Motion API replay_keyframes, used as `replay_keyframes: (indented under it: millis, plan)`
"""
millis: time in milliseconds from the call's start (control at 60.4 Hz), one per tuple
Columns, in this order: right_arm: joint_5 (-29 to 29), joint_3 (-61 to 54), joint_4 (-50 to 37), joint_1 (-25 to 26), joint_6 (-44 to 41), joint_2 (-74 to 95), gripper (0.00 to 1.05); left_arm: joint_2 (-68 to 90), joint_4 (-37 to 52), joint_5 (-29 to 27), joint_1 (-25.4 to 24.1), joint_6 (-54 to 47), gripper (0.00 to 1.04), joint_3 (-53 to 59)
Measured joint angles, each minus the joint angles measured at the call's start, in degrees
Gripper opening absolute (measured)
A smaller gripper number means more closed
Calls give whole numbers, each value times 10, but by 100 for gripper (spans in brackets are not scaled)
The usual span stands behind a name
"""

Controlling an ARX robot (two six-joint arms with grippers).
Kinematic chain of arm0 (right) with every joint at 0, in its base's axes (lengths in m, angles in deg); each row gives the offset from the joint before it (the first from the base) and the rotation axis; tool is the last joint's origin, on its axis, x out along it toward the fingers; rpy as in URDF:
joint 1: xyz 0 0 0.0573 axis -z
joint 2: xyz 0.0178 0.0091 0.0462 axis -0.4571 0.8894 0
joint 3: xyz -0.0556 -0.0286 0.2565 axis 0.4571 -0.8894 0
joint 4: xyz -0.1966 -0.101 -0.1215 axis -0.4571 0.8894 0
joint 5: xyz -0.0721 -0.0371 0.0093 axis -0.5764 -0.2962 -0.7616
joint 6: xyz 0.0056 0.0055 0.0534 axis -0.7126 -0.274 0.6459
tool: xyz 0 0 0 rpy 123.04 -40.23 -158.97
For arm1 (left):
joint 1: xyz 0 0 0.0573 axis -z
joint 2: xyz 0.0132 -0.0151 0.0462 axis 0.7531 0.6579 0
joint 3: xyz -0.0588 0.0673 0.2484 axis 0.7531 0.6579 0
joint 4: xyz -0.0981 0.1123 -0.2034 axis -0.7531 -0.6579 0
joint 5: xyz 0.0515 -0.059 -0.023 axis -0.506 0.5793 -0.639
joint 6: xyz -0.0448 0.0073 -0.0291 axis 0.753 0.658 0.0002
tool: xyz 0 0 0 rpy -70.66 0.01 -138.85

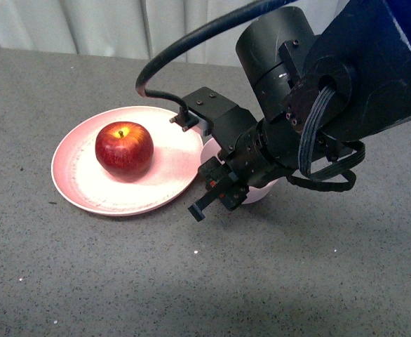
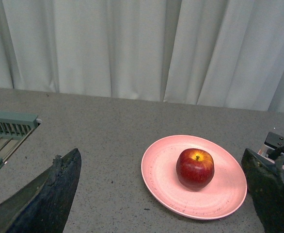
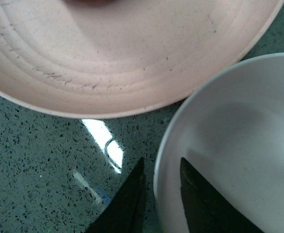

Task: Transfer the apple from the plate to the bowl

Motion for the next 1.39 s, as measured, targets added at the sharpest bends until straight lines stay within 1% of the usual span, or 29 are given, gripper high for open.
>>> replay_keyframes:
  millis: [17, 149, 215, 331, 414, 481, 530, 613, 795, 828, 845, 862, 878, 895, 944, 994, 1044, 1060, 1127, 1226, 1292, 1309, 1326, 1392]
  plan:
    - [0, 0, 0, 0, 0, 3, 31, 0, 0, 0, 0, 0, 98, 0]
    - [-2, 0, 0, 0, 0, 6, 49, 0, 0, 0, 0, 0, 98, 0]
    - [-6, -3, -10, 0, 3, 5, 62, 0, 0, 0, 0, 0, 98, 0]
    - [-8, -38, -66, 7, 14, -24, 86, 0, 0, 0, 0, 0, 98, 0]
    - [-18, -65, -107, 13, 20, -54, 97, 0, 0, 0, 0, 0, 98, 0]
    - [-30, -85, -143, 19, 25, -80, 95, 0, 0, 0, 0, 0, 98, 0]
    - [-43, -112, -186, 28, 29, -112, 95, 0, 0, 0, 0, 0, 98, 0]
    - [-90, -160, -243, 47, 38, -169, 95, 0, 0, 0, 0, 0, 98, 0]
    - [-117, -253, -315, 80, 68, -260, 95, 0, 0, 0, 0, 0, 98, 0]
    - [-194, -294, -407, 83, 97, -272, 89, 0, 0, 0, 0, 0, 98, 0]
    - [-221, -314, -456, 86, 107, -276, 86, 0, 0, 0, 0, 0, 98, 0]
    - [-246, -325, -479, 87, 116, -279, 84, 0, 0, 0, 0, 0, 98, 0]
    - [-273, -346, -521, 90, 126, -287, 80, 0, 0, 2, 0, 0, 98, 0]
    - [-291, -369, -559, 95, 135, -297, 77, 0, 0, 2, 0, 0, 98, 0]
    - [-306, -406, -618, 106, 146, -320, 70, 0, 0, 0, 0, 0, 98, 0]
    - [-305, -440, -656, 123, 158, -353, 61, 0, 0, 0, 0, 0, 98, 0]
    - [-296, -468, -663, 136, 165, -386, 52, 0, 0, 0, 0, 0, 98, 0]
    - [-294, -473, -663, 138, 165, -391, 50, 0, 0, 0, 0, 0, 98, 0]
    - [-271, -515, -658, 156, 170, -432, 34, 0, 0, 1, 0, 0, 98, 0]
    - [-257, -548, -646, 173, 171, -469, 18, 0, 0, 1, 0, 0, 98, 0]
    - [-243, -567, -635, 184, 172, -501, 5, 0, 0, 1, 0, 0, 98, 0]
    - [-242, -569, -634, 185, 172, -504, 4, 0, 0, 1, 0, 0, 98, 0]
    - [-239, -574, -631, 188, 171, -514, 1, 0, 0, 1, 0, 0, 98, 0]
    - [-227, -591, -617, 196, 172, -545, 1, 0, 0, 1, 0, 0, 98, 0]
